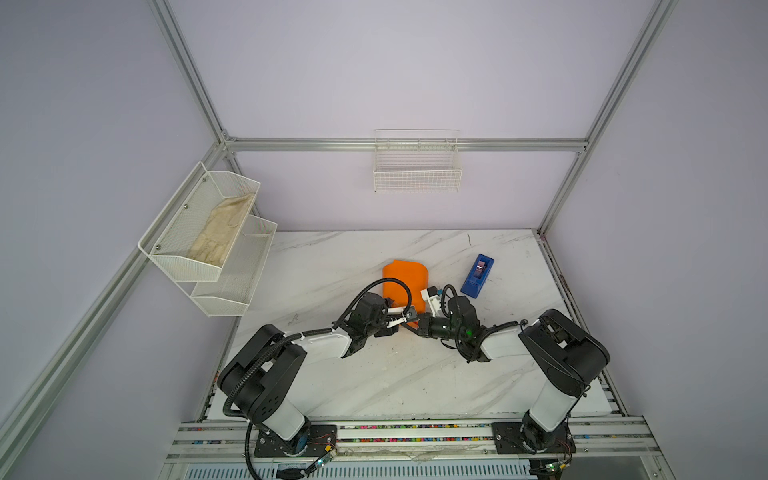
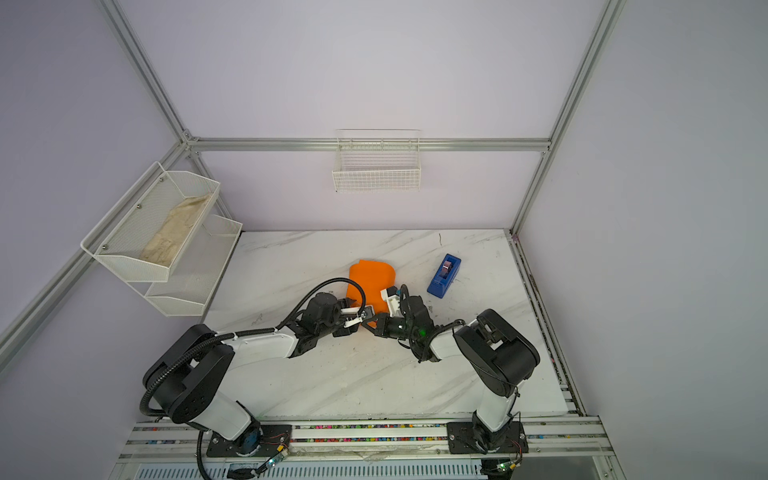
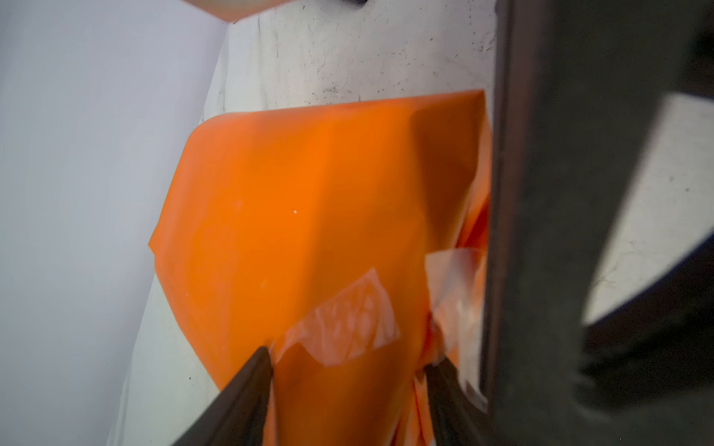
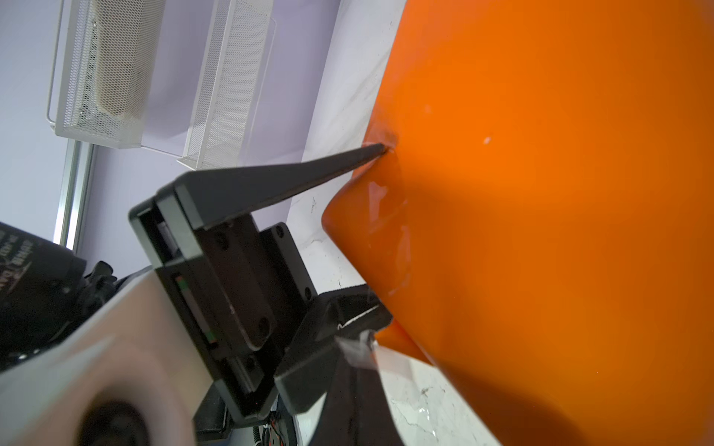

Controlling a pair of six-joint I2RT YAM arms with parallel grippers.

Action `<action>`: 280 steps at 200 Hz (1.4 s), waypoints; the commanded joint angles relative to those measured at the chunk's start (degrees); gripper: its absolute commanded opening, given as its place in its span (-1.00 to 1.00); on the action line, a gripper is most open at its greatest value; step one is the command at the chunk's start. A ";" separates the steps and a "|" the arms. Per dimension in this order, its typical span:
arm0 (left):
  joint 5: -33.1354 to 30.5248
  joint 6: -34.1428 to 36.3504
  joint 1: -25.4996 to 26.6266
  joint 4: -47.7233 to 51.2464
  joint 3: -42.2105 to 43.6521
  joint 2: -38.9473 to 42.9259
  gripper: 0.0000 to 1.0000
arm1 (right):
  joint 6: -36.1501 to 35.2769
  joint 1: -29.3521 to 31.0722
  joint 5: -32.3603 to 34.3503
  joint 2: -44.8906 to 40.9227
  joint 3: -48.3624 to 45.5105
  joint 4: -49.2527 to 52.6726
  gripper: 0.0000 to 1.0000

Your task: Wrap the gift box in paper

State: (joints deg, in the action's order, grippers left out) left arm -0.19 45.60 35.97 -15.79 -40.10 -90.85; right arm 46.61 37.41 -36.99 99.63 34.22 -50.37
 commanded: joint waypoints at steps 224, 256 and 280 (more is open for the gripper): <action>1.50 -0.96 -0.46 4.15 0.56 -0.05 0.23 | -3.11 0.21 9.87 -13.94 -2.90 11.50 -1.00; 1.50 -0.87 -0.46 4.17 0.46 -0.14 0.23 | -4.36 0.21 9.85 -13.64 -2.06 11.80 -1.00; 1.57 -0.88 -0.46 4.14 0.46 -0.15 0.23 | -4.16 0.46 8.98 -12.63 -1.80 8.77 -1.00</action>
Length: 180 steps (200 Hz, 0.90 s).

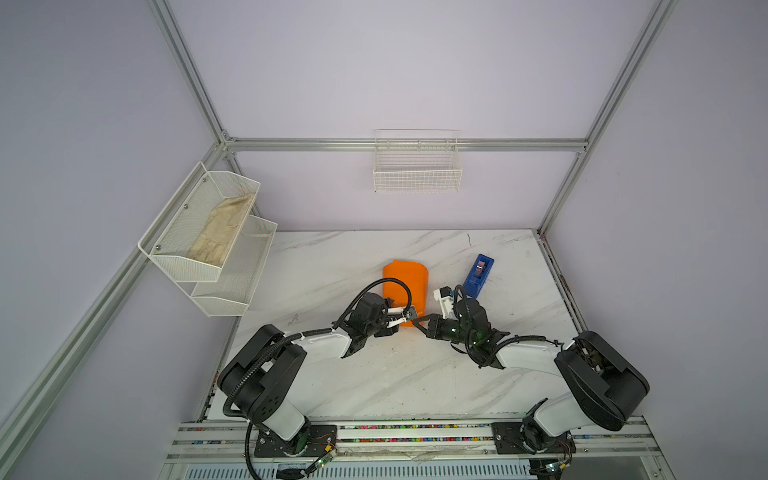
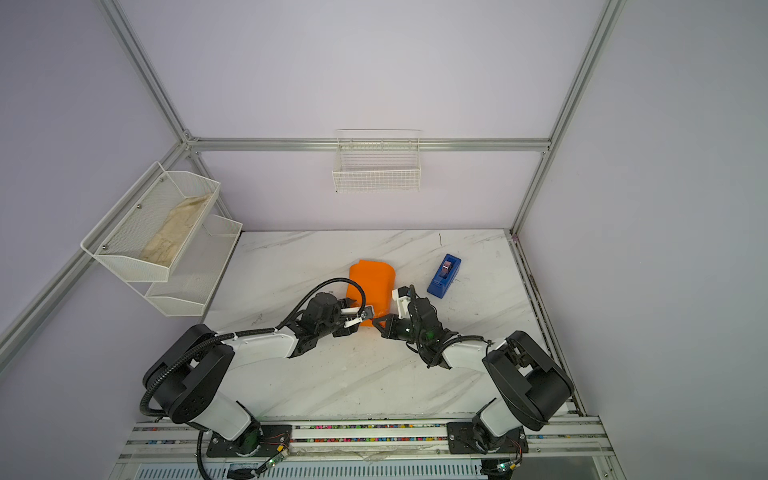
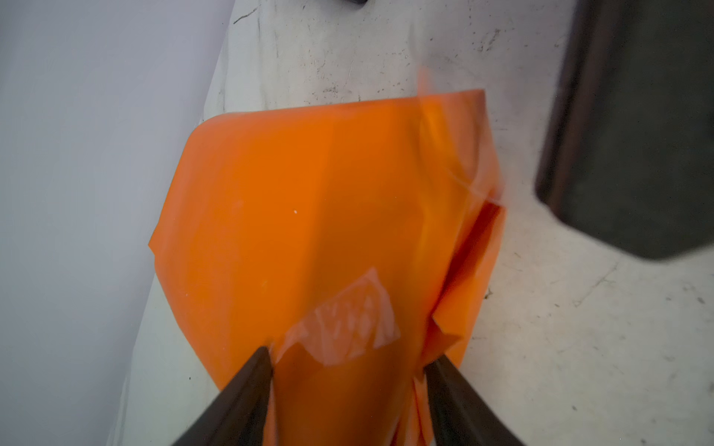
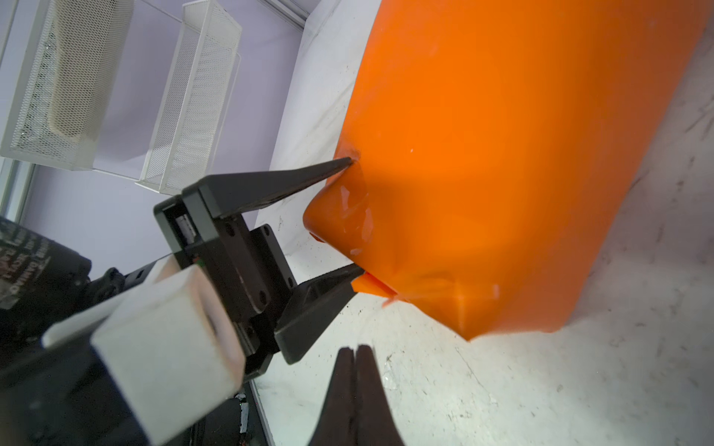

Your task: Wrap the gift box in paper

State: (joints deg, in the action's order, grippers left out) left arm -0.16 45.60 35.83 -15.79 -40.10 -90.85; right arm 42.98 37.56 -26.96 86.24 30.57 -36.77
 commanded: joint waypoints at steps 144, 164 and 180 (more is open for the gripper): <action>1.66 -0.91 -0.42 4.18 0.38 -0.20 0.23 | -0.27 2.78 -2.98 12.52 3.86 -12.81 -1.00; 1.74 -0.87 -0.43 4.23 0.39 -0.21 0.23 | -0.82 2.78 -0.63 12.40 3.80 -10.56 -1.00; 1.74 -0.86 -0.42 4.19 0.37 -0.25 0.23 | -0.85 2.78 0.03 12.54 4.20 -10.42 -1.00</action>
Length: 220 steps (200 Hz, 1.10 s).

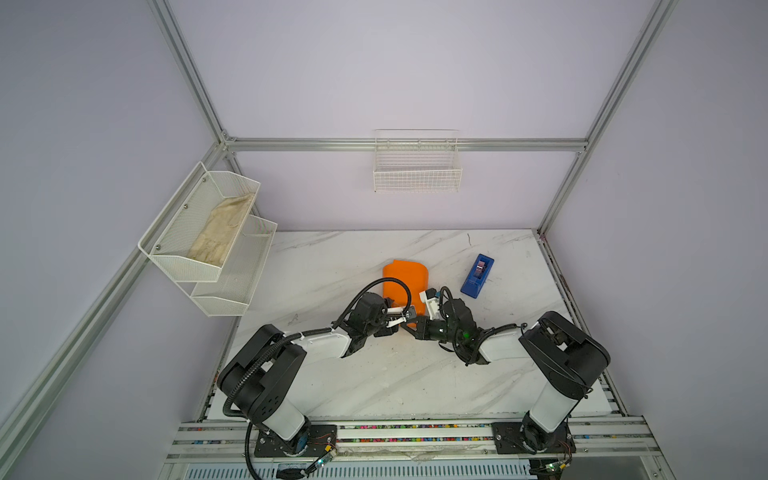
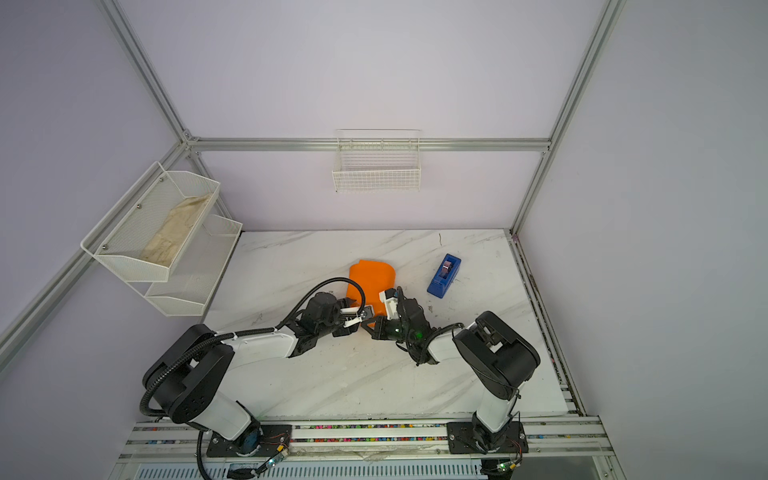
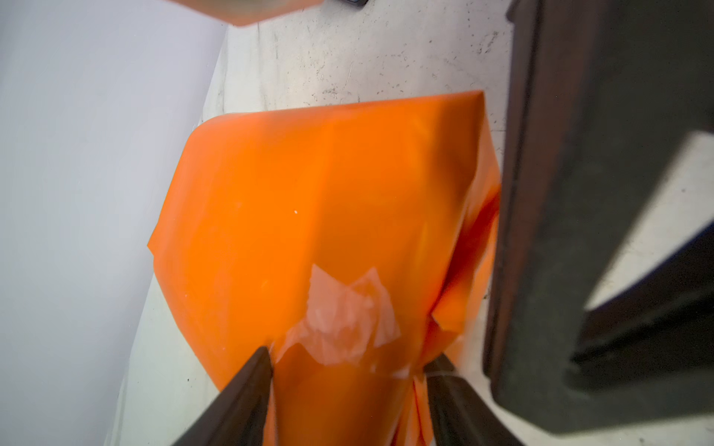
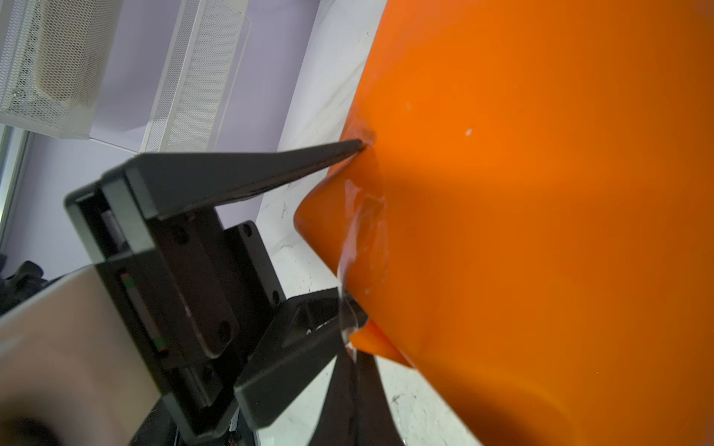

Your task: Wrap the gift box in paper

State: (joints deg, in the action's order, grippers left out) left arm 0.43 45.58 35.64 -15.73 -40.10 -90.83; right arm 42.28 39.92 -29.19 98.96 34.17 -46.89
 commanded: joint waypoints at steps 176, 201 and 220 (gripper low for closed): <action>2.52 -1.29 -0.22 4.76 -0.34 1.32 0.23 | 1.22 0.33 5.02 -0.41 0.98 -0.83 -1.00; 4.43 -1.18 -0.39 7.46 -2.55 3.20 0.24 | 1.22 0.33 4.99 -0.21 1.17 -0.83 -1.00; 7.15 -1.71 -0.58 9.60 -4.32 5.34 0.25 | 1.42 0.33 5.01 -0.17 1.07 -0.83 -1.00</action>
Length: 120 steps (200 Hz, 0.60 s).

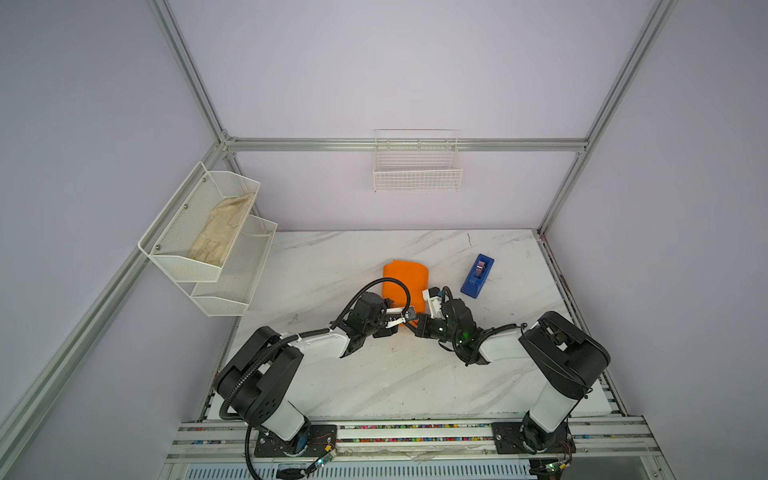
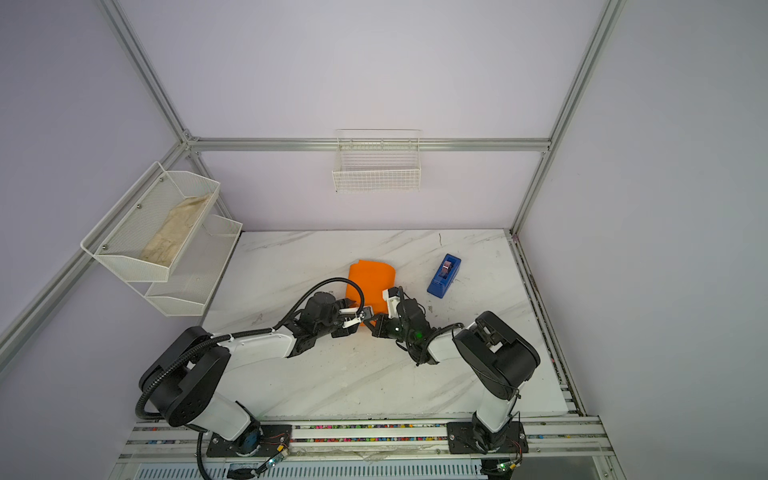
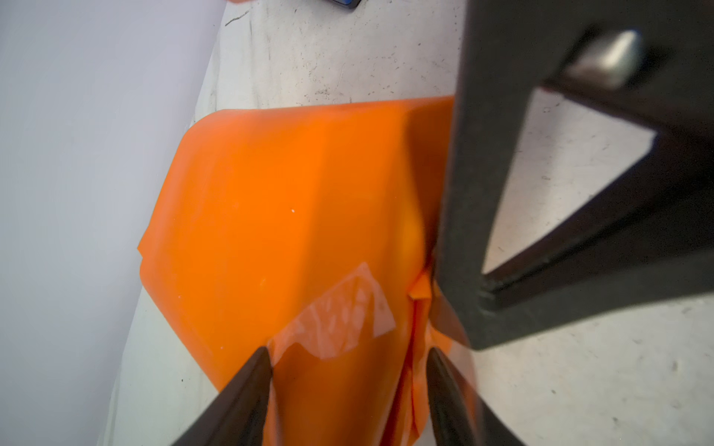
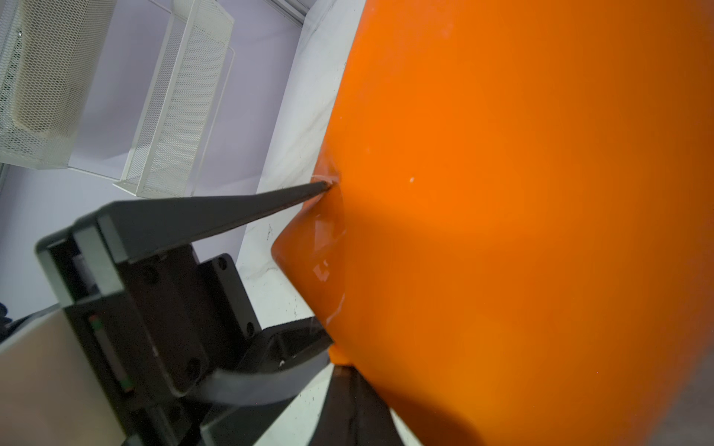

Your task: Wrap the gift box in paper

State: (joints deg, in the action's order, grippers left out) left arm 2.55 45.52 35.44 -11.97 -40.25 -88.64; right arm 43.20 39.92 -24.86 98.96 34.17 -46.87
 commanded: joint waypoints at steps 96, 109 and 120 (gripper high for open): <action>11.13 0.01 -1.69 13.01 -11.19 3.07 0.29 | 0.61 0.24 0.08 -0.17 1.27 -0.77 -1.00; 11.41 1.83 -1.68 14.41 -11.83 2.20 0.31 | 0.57 0.24 -0.01 -0.17 1.33 -0.76 -1.00; 11.30 3.06 -1.69 14.74 -11.71 1.87 0.32 | 0.57 0.15 0.04 -0.17 1.33 -0.80 -1.00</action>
State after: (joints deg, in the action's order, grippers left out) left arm 11.86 45.25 34.13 0.75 -46.74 -85.89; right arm 43.22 39.92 -24.88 98.96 34.17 -46.87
